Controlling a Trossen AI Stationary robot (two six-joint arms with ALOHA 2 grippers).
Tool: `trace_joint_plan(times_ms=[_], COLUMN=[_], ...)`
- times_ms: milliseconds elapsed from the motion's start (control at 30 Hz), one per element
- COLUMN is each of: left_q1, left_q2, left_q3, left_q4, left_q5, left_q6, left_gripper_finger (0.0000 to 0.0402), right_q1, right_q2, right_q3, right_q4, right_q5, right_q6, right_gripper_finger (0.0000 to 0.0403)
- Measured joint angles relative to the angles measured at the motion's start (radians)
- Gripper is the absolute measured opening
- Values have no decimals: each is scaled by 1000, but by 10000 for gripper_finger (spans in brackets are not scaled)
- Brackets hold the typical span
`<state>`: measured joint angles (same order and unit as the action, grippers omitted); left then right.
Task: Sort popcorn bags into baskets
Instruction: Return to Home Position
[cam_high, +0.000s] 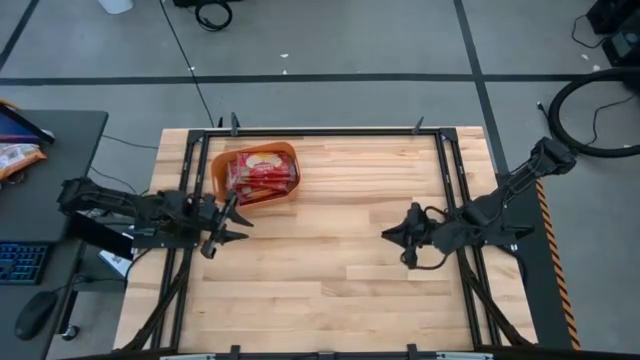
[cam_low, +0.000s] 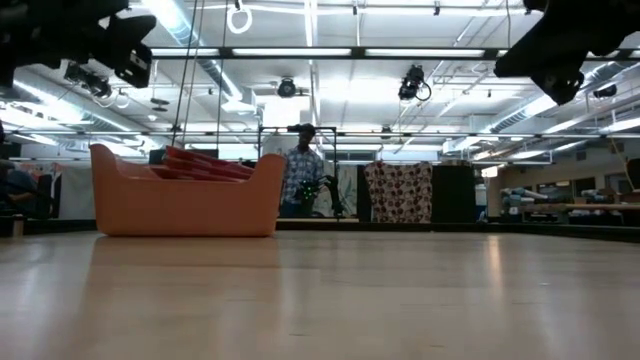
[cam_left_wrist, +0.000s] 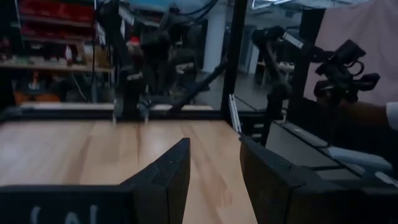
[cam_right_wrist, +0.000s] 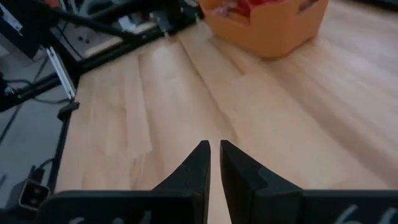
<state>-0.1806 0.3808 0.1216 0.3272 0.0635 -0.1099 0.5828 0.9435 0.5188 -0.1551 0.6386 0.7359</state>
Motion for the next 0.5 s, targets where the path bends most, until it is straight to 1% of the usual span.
trace_joint_plan(times_ms=[100,200,267,333,400,500], left_q1=[0,1,1,1,1,1], left_q2=[-37,-49,-46,-43,-36,-27], left_q3=[0,1,1,1,0,0], left_q4=[-16,-15,-13,-29,-30,-35], left_q5=[-2,-14,-16,-16,-18,-19], left_q6=[16,17,17,10,-6,-18], left_gripper_finger=[146,146,146,146,146,146], right_q1=[2,-6,-11,-10,-9,-10], right_q2=[-43,-78,-96,-99,-92,-76], right_q3=[-3,-3,-3,-4,-3,-3], right_q4=[-12,-18,-37,-4,25,72], right_q5=[20,25,-23,-89,-116,-117], right_q6=[-41,-123,-148,-182,-201,-213], right_gripper_finger=[41,39,39,40,40,40])
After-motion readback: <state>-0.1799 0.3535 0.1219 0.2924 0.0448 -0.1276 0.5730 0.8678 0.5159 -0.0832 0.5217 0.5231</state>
